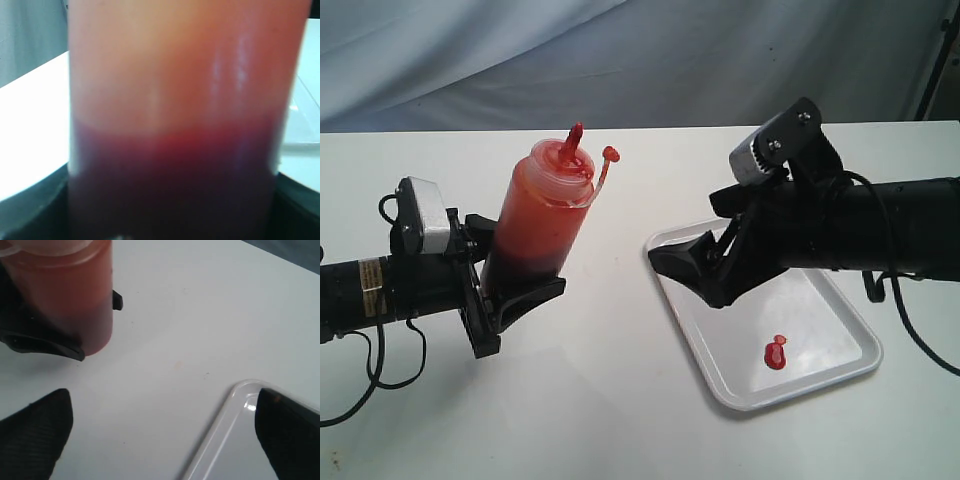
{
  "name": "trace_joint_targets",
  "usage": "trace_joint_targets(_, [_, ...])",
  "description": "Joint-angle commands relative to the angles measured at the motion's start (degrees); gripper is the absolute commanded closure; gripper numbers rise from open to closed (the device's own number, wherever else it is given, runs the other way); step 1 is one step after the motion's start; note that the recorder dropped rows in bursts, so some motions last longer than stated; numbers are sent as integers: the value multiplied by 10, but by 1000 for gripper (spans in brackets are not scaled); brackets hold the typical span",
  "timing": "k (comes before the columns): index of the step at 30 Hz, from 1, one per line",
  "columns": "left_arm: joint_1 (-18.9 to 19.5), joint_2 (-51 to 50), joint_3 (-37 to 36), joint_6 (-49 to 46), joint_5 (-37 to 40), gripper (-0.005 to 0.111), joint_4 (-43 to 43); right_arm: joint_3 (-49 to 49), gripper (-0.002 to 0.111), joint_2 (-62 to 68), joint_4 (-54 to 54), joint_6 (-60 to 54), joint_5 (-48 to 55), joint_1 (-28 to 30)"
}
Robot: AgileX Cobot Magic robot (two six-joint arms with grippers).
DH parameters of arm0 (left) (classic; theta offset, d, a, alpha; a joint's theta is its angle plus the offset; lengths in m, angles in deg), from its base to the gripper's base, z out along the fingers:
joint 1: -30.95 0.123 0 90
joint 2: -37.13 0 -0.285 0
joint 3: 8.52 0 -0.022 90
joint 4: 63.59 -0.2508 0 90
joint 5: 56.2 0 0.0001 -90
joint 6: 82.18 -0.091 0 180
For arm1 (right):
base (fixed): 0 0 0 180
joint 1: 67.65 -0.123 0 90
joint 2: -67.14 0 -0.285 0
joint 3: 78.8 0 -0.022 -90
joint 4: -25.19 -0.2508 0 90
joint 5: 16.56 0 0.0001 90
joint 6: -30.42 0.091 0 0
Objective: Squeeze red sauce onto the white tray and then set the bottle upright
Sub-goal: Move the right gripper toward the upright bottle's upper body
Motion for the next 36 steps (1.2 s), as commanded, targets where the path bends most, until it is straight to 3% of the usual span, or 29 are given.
trace_joint_targets(1, [2, 13, 0, 4, -38, 107, 4, -4, 19, 0, -2, -5, 18, 5])
trace_joint_targets(36, [2, 13, 0, 8, -38, 107, -7, -4, 19, 0, -2, -5, 47, 5])
